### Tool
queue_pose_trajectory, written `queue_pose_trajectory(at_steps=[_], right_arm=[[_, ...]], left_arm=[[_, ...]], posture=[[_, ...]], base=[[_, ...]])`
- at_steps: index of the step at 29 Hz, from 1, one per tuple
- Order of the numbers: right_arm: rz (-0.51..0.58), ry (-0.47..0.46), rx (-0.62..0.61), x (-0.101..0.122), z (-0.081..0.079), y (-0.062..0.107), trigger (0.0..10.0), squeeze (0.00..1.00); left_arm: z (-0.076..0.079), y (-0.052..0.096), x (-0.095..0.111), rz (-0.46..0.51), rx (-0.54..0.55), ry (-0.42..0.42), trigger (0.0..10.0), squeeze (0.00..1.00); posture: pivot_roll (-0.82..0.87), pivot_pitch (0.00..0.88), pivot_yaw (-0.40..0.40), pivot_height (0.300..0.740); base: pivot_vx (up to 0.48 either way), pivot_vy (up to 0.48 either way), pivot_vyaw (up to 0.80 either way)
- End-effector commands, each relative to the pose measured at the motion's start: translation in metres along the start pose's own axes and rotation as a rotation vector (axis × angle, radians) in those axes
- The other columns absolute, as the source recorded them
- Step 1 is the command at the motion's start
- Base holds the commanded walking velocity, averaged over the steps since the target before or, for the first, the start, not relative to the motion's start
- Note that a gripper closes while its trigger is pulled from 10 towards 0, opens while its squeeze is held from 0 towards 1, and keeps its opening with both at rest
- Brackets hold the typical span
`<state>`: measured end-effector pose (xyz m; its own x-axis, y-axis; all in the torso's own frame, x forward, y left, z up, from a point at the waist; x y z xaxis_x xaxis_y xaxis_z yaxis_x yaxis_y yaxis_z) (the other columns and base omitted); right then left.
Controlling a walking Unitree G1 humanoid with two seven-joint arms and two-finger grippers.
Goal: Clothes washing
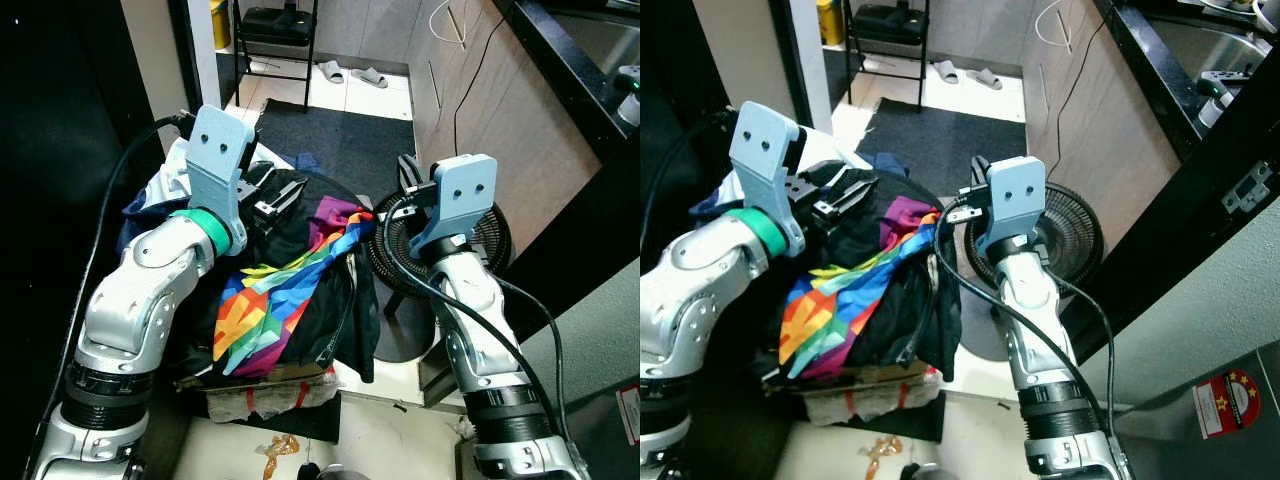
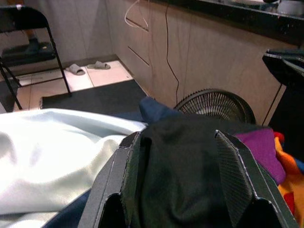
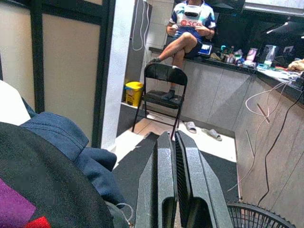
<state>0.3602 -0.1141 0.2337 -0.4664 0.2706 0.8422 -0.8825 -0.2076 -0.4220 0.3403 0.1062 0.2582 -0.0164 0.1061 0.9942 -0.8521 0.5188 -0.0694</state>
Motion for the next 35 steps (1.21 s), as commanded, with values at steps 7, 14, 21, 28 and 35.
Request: queue_pose_trajectory(at_steps=[7,14,21,28,35], right_arm=[[-0.013,0.008,-0.006,-0.004,0.002,0.003,10.0,0.0],[-0.011,0.009,-0.005,-0.003,0.002,0.003,10.0,0.0],[-0.011,0.013,-0.009,-0.003,0.004,0.003,10.0,0.0],[-0.008,0.012,-0.007,-0.003,0.003,0.003,10.0,0.0],[-0.005,0.013,-0.007,-0.002,0.003,0.002,10.0,0.0]], left_arm=[[-0.02,0.007,-0.022,-0.082,0.073,0.073,10.0,0.0],[-0.035,0.007,-0.031,-0.102,0.121,0.123,8.2,0.0],[-0.042,0.005,-0.027,-0.086,0.162,0.128,0.0,0.0],[-0.047,0.005,-0.024,-0.067,0.185,0.131,0.0,0.0],[-0.05,0.004,-0.016,-0.033,0.208,0.108,0.0,0.0]], posture=[[0.01,0.075,-0.033,0.74],[0.0,0.071,-0.032,0.74],[0.0,0.062,-0.031,0.74],[0.01,0.055,-0.032,0.74],[0.01,0.053,-0.031,0.74]], base=[[0.0,0.0,0.0],[0.0,0.0,0.0],[0.0,0.0,0.0],[0.0,0.0,0.0],[0.0,0.0,0.0]])
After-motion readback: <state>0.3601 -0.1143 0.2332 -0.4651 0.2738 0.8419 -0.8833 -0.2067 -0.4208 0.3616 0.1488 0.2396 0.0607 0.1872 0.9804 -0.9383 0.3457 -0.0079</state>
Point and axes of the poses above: a point about 5 cm out from each wrist's last joint towards the gripper, its own y axis pointing back from the gripper into the wrist, its own x axis along the axis of the wrist's last joint, z = x × y, the point moved 3 cm from there along -y, pointing out of the wrist towards the gripper, and after that the axes turned 13 degrees about y, right-handed, at the moved point
